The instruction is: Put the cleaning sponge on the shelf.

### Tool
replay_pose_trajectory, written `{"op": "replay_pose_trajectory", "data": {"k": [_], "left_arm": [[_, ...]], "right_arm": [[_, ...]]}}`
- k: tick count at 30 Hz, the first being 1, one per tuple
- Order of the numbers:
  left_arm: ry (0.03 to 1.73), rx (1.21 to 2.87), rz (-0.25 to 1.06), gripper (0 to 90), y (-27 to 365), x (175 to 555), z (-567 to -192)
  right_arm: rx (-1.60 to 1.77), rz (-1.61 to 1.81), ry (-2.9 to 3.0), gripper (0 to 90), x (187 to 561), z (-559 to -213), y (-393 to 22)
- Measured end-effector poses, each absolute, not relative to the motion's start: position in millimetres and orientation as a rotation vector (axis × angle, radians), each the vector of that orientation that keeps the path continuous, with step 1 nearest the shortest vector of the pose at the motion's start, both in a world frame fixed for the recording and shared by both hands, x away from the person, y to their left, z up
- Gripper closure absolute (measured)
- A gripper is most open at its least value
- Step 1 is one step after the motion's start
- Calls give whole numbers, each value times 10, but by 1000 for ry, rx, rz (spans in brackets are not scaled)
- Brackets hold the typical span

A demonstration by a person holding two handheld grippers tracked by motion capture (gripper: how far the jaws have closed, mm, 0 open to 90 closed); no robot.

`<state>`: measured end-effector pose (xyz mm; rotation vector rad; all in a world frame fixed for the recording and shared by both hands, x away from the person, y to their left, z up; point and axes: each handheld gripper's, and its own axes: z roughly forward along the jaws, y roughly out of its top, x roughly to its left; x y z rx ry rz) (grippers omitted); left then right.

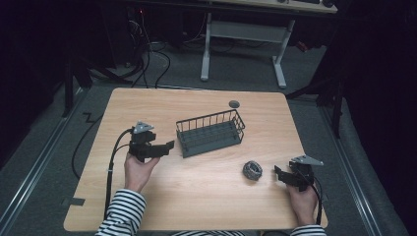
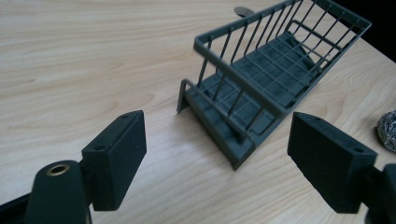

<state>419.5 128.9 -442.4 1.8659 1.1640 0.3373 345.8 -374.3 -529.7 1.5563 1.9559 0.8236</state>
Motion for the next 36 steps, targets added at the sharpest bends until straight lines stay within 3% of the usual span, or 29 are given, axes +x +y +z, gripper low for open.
{"op": "replay_pose_trajectory", "data": {"k": [20,36], "left_arm": [[1180,2025,332,232,870,4710,-4379],[1150,2106,370,462,718,4678,-4424]], "right_arm": [[1554,822,1958,330,3455,-5296,-3742],[1554,823,1959,330,3450,-5296,-3739]]}}
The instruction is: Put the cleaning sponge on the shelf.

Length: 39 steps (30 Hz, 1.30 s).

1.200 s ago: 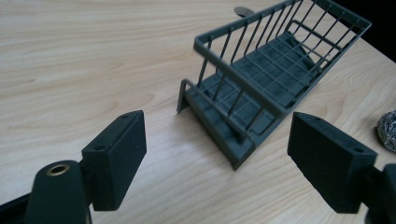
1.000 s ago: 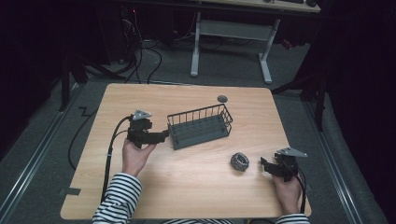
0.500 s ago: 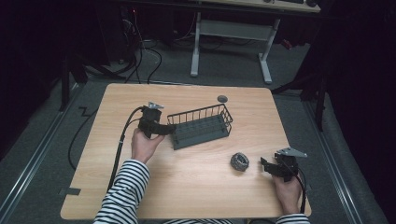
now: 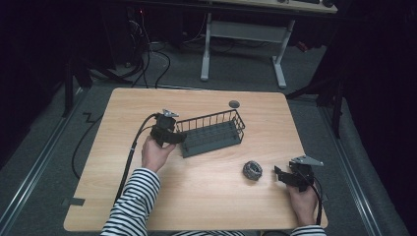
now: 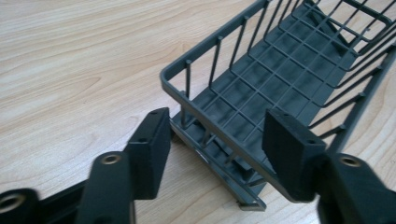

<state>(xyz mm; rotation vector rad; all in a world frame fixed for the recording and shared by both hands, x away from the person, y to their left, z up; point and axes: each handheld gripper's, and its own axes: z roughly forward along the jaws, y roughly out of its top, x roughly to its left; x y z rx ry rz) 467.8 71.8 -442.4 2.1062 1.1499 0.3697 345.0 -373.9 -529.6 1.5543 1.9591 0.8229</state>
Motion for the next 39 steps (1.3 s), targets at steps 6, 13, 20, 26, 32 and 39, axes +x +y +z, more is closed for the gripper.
{"op": "replay_pose_trajectory", "data": {"k": [6,13,20,26,32,39], "left_arm": [[1149,2092,370,516,717,4647,-4424],[1146,2088,362,536,732,4606,-4417],[1153,2072,358,540,758,4498,-4423],[1151,2067,366,540,781,4387,-4422],[1136,2046,392,545,814,4230,-4429],[1107,2042,377,557,834,4060,-4420]], "right_arm": [[1555,823,1959,330,3450,-5296,-3739],[1554,823,1959,329,3450,-5297,-3739],[1553,823,1959,329,3450,-5297,-3739],[1553,823,1960,329,3449,-5297,-3739],[1553,823,1960,329,3449,-5297,-3739],[1553,822,1960,329,3449,-5297,-3738]]}}
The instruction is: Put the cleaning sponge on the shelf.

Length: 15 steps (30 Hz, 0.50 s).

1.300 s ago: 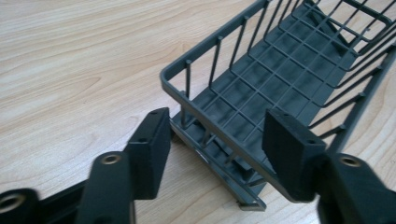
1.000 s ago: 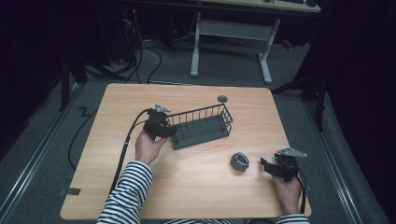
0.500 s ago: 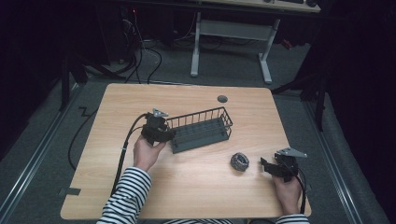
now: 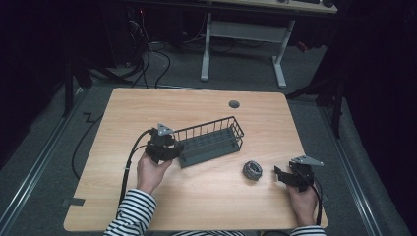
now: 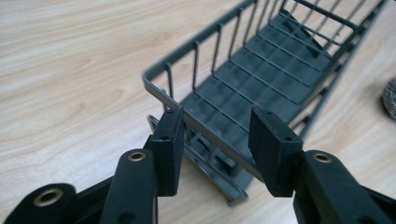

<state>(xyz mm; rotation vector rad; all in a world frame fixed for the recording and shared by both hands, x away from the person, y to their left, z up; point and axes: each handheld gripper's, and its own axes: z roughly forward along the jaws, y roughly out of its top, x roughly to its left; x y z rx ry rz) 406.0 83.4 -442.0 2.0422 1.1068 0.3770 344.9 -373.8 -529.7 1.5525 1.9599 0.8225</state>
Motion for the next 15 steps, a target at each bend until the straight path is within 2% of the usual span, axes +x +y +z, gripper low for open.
{"op": "replay_pose_trajectory", "data": {"k": [15], "left_arm": [[1105,2043,333,557,894,3869,-4402]], "right_arm": [[1553,822,1960,329,3449,-5297,-3738]]}}
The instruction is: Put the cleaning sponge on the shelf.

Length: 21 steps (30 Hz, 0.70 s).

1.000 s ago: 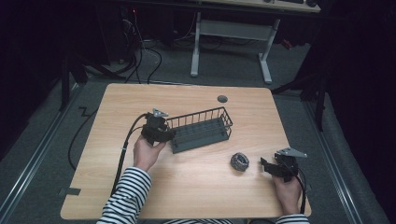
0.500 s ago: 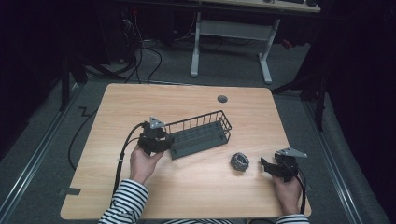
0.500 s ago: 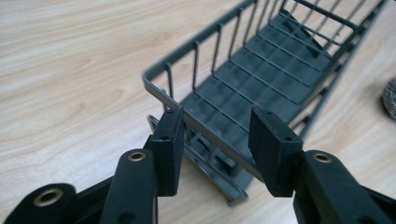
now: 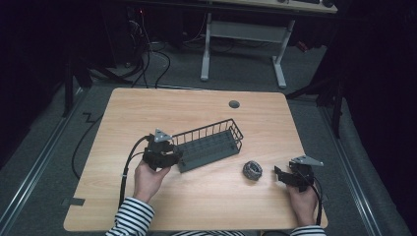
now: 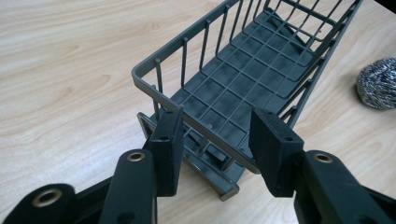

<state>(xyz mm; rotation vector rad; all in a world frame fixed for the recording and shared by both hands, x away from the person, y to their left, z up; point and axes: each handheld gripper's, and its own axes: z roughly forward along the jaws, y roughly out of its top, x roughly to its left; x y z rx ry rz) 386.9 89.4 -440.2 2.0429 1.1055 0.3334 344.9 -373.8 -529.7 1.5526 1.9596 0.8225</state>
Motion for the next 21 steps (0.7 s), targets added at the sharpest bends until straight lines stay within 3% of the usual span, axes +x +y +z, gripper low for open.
{"op": "replay_pose_trajectory", "data": {"k": [7,11,12,21], "left_arm": [[1096,2049,336,540,903,3823,-4399],[1101,2045,369,470,905,3820,-4398],[1091,2028,365,414,909,3812,-4378],[1087,1947,338,302,1055,3802,-4282]], "right_arm": [[1553,823,1960,329,3449,-5297,-3738],[1553,823,1959,329,3449,-5297,-3738],[1553,823,1959,329,3449,-5297,-3738],[1554,823,1959,329,3449,-5297,-3738]]}}
